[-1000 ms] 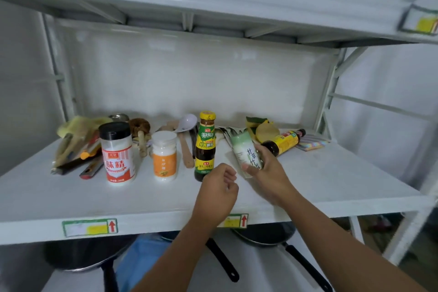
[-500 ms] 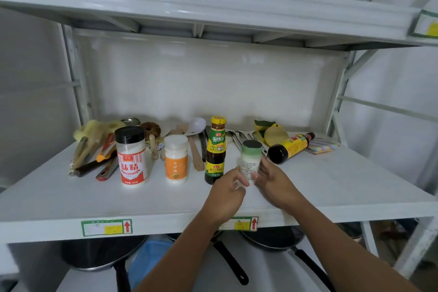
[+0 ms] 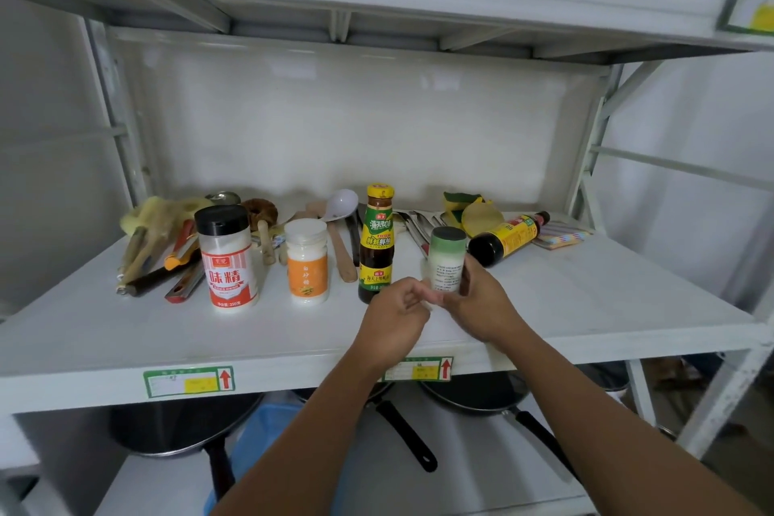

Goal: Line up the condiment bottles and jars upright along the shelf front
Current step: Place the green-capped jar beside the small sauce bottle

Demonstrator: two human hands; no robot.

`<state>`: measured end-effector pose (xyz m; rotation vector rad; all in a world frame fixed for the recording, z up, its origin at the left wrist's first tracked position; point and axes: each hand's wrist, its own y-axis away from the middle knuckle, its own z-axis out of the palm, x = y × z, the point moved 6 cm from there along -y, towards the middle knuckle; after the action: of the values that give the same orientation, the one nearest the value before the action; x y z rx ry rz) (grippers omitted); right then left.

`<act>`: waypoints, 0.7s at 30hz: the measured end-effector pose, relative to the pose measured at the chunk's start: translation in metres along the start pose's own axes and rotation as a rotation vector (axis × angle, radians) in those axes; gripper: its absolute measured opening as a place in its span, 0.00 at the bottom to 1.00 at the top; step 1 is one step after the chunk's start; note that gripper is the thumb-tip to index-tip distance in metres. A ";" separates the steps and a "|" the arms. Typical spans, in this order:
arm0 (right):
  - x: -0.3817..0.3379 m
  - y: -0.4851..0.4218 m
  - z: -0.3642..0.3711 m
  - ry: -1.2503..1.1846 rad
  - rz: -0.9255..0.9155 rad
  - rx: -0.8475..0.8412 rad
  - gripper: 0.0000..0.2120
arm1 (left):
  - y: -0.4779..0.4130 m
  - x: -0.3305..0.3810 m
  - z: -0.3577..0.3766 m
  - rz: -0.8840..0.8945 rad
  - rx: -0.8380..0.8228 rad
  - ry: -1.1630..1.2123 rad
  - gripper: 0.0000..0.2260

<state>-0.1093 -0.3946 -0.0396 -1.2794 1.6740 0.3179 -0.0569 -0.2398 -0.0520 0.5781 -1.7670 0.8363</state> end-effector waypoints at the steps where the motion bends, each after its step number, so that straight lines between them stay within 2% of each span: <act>1: 0.001 -0.002 -0.001 -0.017 0.013 -0.028 0.31 | 0.000 0.000 0.001 -0.003 -0.009 0.004 0.13; 6: 0.003 -0.006 -0.003 -0.080 0.025 -0.107 0.32 | 0.002 0.002 0.004 -0.005 -0.047 -0.031 0.13; 11: 0.003 -0.002 -0.007 -0.141 0.006 -0.048 0.31 | 0.004 0.005 0.005 -0.009 -0.070 -0.091 0.18; 15: 0.006 -0.003 -0.012 -0.209 0.047 -0.025 0.34 | 0.005 0.007 0.006 -0.003 -0.075 -0.105 0.19; 21: 0.007 -0.001 -0.013 -0.223 0.055 -0.012 0.32 | 0.006 0.008 0.007 0.006 -0.081 -0.143 0.19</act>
<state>-0.1150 -0.4083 -0.0384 -1.1634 1.5209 0.4862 -0.0683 -0.2408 -0.0473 0.5917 -1.9240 0.7384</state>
